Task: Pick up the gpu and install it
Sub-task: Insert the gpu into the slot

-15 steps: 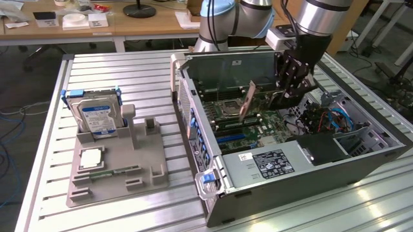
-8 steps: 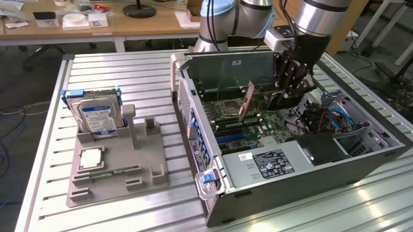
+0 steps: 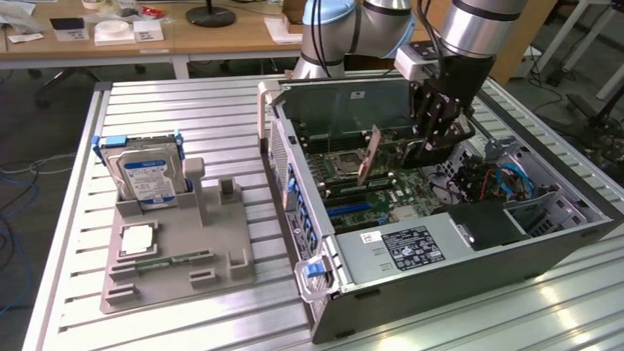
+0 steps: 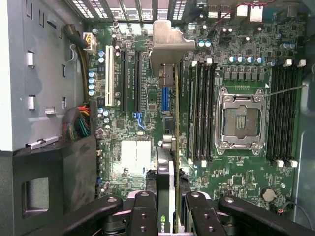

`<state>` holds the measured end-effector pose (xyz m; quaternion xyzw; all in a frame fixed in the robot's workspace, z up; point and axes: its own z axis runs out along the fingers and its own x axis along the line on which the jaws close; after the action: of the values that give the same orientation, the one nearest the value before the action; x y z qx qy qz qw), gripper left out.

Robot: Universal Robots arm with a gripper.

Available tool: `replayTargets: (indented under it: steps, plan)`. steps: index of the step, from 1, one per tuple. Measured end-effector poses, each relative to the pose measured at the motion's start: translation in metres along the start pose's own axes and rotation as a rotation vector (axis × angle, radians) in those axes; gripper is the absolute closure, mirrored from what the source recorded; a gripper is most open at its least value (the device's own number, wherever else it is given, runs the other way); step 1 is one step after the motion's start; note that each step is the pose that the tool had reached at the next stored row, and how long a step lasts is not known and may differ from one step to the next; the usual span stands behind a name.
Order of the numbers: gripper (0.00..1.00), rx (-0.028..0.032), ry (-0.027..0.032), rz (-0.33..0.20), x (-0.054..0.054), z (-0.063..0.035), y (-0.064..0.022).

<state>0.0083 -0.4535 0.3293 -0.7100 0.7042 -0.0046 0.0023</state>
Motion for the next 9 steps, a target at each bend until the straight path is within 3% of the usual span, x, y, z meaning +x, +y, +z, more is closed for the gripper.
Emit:
replayTargets:
  steps: [9]
  plan:
    - [0.73, 0.0001, -0.0004, 0.0, -0.0001, 0.0052, 0.0003]
